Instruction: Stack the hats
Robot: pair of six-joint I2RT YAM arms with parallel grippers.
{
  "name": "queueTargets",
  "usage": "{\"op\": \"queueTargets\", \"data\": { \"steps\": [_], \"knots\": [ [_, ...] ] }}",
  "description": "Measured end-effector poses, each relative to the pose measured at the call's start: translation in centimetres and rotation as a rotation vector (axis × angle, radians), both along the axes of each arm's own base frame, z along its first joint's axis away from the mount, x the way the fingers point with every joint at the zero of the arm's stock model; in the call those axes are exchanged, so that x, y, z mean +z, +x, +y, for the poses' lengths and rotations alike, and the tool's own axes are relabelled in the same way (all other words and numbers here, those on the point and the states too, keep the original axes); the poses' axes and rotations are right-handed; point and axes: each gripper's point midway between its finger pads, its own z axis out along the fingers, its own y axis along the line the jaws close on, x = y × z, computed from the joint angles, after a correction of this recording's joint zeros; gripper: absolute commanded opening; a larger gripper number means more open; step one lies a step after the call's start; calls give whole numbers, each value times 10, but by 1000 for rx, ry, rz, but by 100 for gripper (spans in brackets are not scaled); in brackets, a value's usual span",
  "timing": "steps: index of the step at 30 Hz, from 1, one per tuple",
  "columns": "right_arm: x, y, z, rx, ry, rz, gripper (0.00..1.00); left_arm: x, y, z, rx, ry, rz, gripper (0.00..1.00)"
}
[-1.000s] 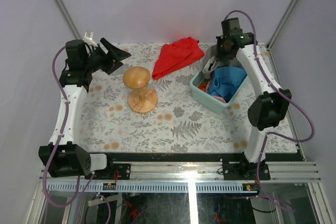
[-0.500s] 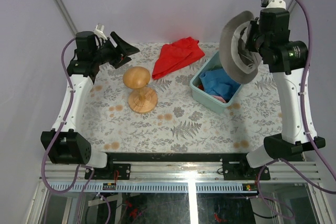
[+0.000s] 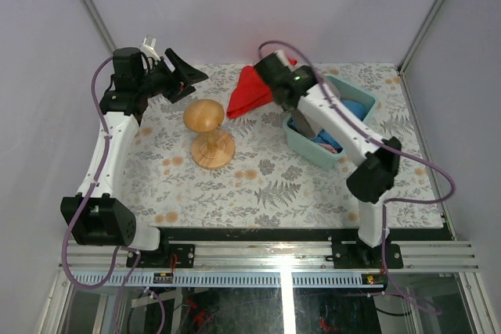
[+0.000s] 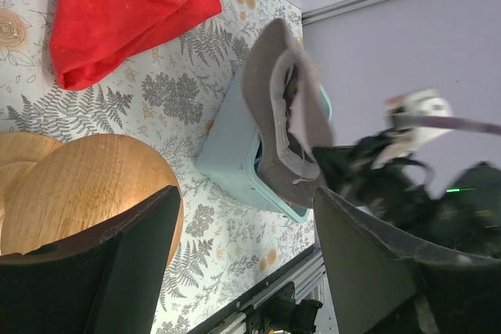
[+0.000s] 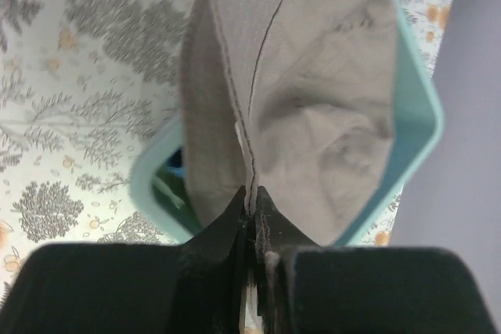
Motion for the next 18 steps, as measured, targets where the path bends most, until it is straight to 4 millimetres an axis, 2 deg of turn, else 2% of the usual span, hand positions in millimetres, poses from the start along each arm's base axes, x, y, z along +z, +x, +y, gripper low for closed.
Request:
{"op": "queueTargets", "data": {
  "steps": [3,5,11,13,18],
  "knots": [
    [-40,-8,29,72,-97,77,5,-2,-3,0,-1,2,3,70],
    [-51,-12,38,99,-148,93,4,-4,-5,0,-1,4,6,70],
    [-42,-12,26,96,-205,52,4,-9,-9,0,-3,6,17,70],
    [-35,-14,23,96,-201,36,0,-12,-10,0,-3,6,25,70],
    [-16,-14,-2,23,-226,-22,0,-21,-11,0,-3,5,48,70]
  ]
}}
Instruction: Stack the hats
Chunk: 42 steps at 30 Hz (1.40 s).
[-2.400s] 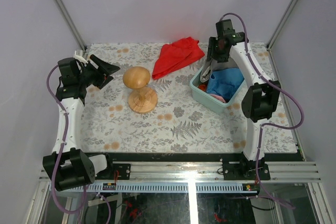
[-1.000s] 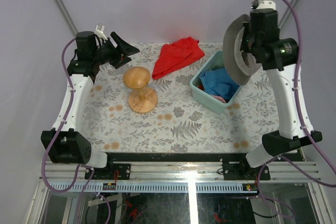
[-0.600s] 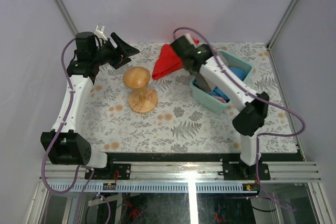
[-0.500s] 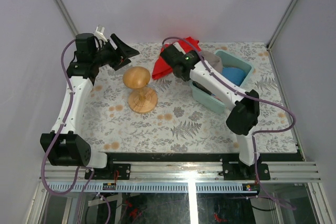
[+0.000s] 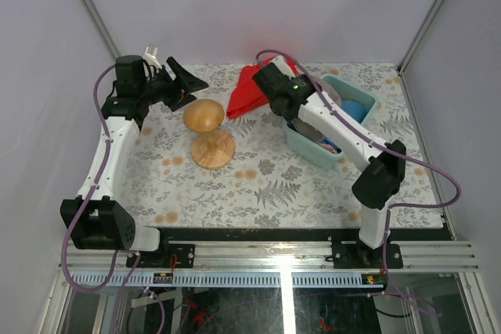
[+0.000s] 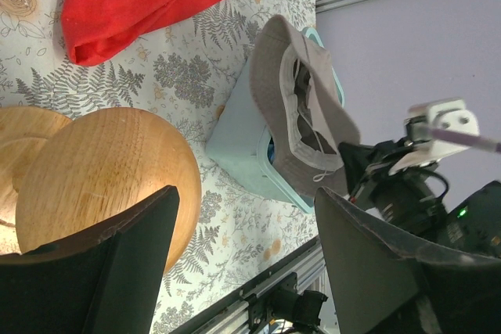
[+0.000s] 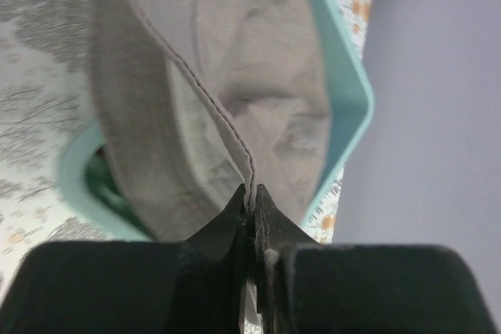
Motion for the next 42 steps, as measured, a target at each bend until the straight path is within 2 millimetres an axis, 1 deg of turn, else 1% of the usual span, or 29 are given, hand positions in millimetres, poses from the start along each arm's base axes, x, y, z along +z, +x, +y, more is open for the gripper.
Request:
{"op": "queueTargets", "data": {
  "steps": [3,4,7,8,9,11,14,16,20,22,23,24,26,27,28,29,30,32,33,34,36,37,38,40,41,42],
  "knots": [
    [13,8,-37,-95,5,-40,0,-4,-1,0,0,0,9,70],
    [22,14,-56,-146,8,-66,0,-6,-1,0,0,0,14,70],
    [44,21,-100,-252,7,-127,0,-9,-1,0,-1,0,21,70],
    [53,23,-112,-279,3,-152,0,-9,-1,0,-1,1,20,70],
    [62,24,-119,-293,0,-175,0,-9,-1,0,-1,1,20,70],
    [76,25,-124,-303,-8,-220,0,-9,-1,0,-2,4,18,70],
    [87,23,-126,-303,-52,-257,0,-8,-2,0,-4,8,16,70],
    [83,21,-129,-302,-94,-251,0,-6,-2,0,-6,12,10,70],
    [62,18,-132,-289,-164,-192,0,-4,-2,1,-9,18,2,70],
    [54,19,-127,-275,-180,-172,0,-4,-2,1,-9,19,3,70],
    [51,19,-122,-263,-188,-164,1,-5,-2,1,-10,20,4,70],
    [47,19,-114,-245,-192,-156,2,-5,-2,1,-10,20,5,70],
    [37,20,-87,-192,-195,-133,8,-5,-3,1,-10,22,6,70],
    [33,21,-73,-167,-193,-123,15,-5,-3,1,-11,22,6,70],
    [27,22,-50,-127,-180,-108,30,-5,-3,1,-11,23,5,70],
    [20,23,-33,-98,-163,-99,47,-5,-3,1,-11,23,5,70],
    [12,22,-12,-60,-137,-78,55,-5,-3,1,-11,23,5,70],
    [-3,17,24,6,-74,-31,61,-5,-3,1,-12,25,5,70],
    [-8,14,36,29,-43,-11,66,-5,-3,1,-12,25,4,70],
    [-13,10,44,49,-14,11,67,-5,-3,1,-12,26,4,70],
    [-16,3,52,70,49,36,69,-6,-3,1,-13,27,4,70],
    [-24,2,55,79,70,53,69,-6,-3,1,-13,29,4,70],
    [-12,-4,50,84,123,37,69,-6,-3,1,-14,30,4,70],
    [1,-13,40,85,209,19,69,-7,-3,2,-14,34,4,70],
    [9,-15,36,80,251,8,68,-7,-3,2,-13,35,4,70],
    [21,-16,27,61,313,-13,67,-7,-3,2,-12,35,4,70]
  ]
}}
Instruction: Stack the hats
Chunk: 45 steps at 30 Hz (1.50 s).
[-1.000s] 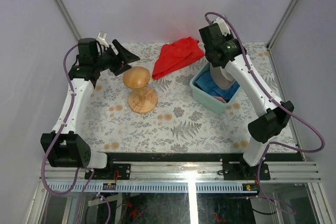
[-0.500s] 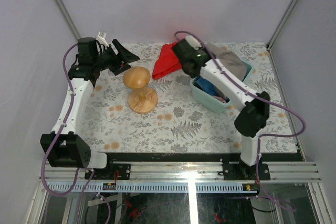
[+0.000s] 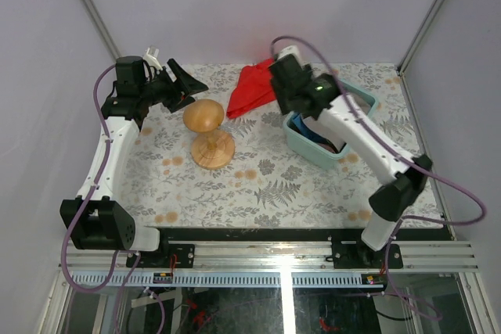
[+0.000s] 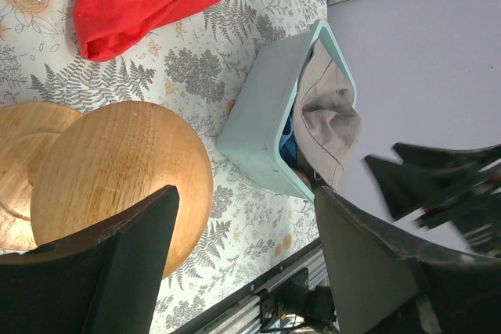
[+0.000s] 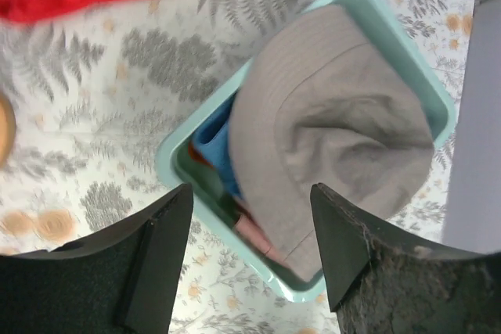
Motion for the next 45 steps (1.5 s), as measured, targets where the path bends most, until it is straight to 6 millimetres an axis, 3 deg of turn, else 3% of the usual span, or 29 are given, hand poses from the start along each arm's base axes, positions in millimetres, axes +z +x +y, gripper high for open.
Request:
{"op": "queueTargets", "data": {
  "steps": [2,4,6,9,15,20,24,29,37,45],
  "knots": [
    [25,8,-29,-85,126,-42,65,0,0,0,0,0,0,70],
    [40,21,-75,-213,212,-82,64,0,0,0,1,1,0,70],
    [43,31,-129,-354,245,-102,63,0,0,0,1,1,0,70],
    [31,37,-172,-461,252,-76,59,0,0,0,0,1,0,70],
    [-10,49,-189,-498,271,41,50,-1,0,0,-2,6,-1,70],
    [-41,44,-210,-539,311,129,55,-4,-2,1,-3,13,9,70],
    [-48,47,-221,-553,338,132,58,-5,-3,1,-6,17,14,70],
    [-53,56,-218,-528,376,138,60,-6,-3,1,-5,18,17,70],
    [-87,65,-212,-510,400,209,66,-7,-2,3,7,25,18,70],
    [-108,73,-221,-524,420,248,72,-9,-4,4,11,29,30,70]
  ]
}}
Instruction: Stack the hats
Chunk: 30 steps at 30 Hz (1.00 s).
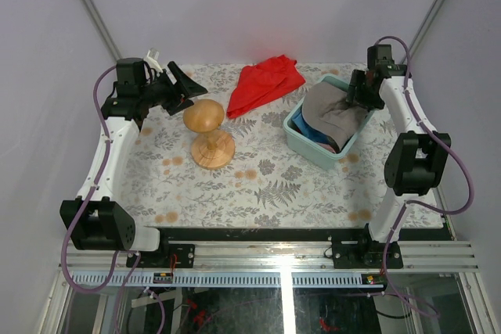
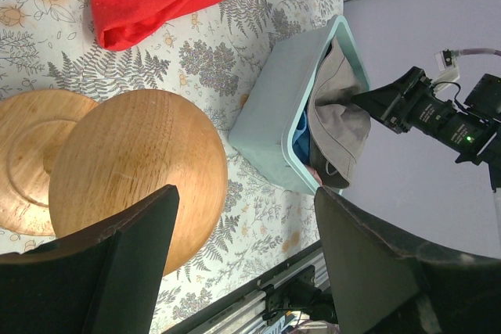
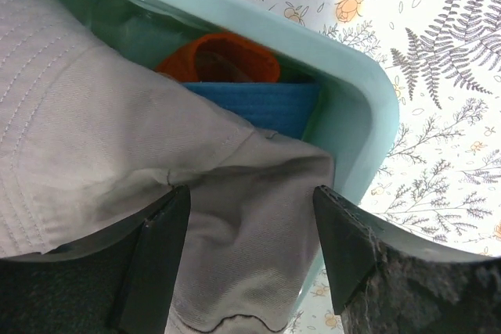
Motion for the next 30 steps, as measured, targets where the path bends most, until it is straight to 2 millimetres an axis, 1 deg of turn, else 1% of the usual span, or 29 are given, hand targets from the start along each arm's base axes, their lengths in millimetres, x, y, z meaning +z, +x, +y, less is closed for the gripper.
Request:
{"op": "queueTargets", "data": {
  "steps": [4,6,7,8,9,11,13,14,19,22,23,25,27,30],
  "knots": [
    [-8,6,-1,3,6,12,71,1,-1,0,1,1,-2,70],
    [-12,7,0,8,10,19,64,1,-1,1,2,2,-2,70],
    [-13,7,0,11,12,23,58,1,-1,1,2,3,-2,70],
    [-15,7,1,15,15,27,49,1,-1,1,2,4,-3,70],
    [-16,7,1,19,16,31,36,1,0,3,6,5,-3,70],
    [-19,6,2,24,21,39,18,0,0,3,6,5,-3,70],
    [-19,6,3,26,32,41,4,0,0,3,6,5,-3,70],
    [-19,7,4,29,38,42,0,0,0,3,6,5,-3,70],
    [-6,13,10,36,73,12,0,0,0,3,7,4,-2,70],
    [10,17,16,38,89,-25,0,0,0,3,7,4,-2,70],
    [18,19,19,42,90,-40,0,0,0,3,7,4,-2,70],
    [39,23,30,63,93,-85,0,0,0,3,7,4,-2,70],
    [67,30,49,99,95,-147,0,0,0,3,8,5,-2,70],
    [117,39,87,174,113,-267,0,0,1,4,14,10,-2,70]
  ]
}}
